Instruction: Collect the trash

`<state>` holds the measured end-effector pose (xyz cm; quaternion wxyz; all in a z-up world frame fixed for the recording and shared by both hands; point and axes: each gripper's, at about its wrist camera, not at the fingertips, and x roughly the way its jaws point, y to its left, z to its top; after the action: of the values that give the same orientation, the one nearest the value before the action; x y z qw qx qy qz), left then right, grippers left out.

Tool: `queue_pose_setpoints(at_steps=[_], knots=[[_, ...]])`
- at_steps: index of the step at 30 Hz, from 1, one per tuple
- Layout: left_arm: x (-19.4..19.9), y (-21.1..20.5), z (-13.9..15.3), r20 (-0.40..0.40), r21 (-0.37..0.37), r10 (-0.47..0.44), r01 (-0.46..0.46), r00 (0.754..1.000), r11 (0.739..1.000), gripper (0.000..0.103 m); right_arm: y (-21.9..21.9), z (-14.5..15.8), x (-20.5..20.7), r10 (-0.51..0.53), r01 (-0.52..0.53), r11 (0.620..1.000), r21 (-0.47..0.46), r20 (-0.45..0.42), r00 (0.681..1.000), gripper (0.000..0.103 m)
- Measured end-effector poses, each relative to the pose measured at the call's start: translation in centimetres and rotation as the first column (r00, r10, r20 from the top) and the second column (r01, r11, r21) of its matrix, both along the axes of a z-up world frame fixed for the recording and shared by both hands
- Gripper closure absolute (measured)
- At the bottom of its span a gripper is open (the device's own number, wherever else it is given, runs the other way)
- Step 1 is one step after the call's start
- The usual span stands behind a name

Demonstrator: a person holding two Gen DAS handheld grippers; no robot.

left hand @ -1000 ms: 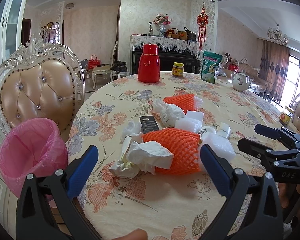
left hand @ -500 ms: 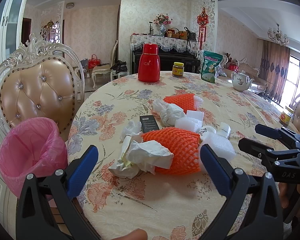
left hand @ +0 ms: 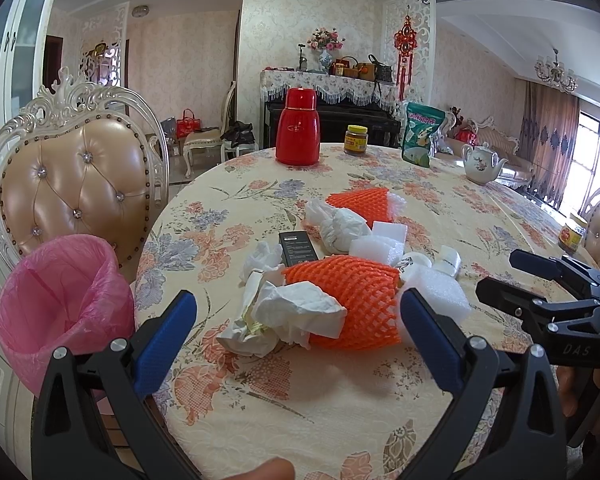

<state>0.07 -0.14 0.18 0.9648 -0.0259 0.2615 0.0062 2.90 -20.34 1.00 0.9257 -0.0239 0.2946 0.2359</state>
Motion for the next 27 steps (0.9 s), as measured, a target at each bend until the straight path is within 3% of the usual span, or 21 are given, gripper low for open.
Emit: queue_pose_setpoints(at_steps=[27], knots=[[0.13, 0.02, -0.18, 0.0, -0.001, 0.004, -0.004, 1.0, 1.0, 0.004, -0.1, -0.2, 0.23, -0.004, 0.004, 1.0, -0.006, -0.007, 1.0, 0.019]])
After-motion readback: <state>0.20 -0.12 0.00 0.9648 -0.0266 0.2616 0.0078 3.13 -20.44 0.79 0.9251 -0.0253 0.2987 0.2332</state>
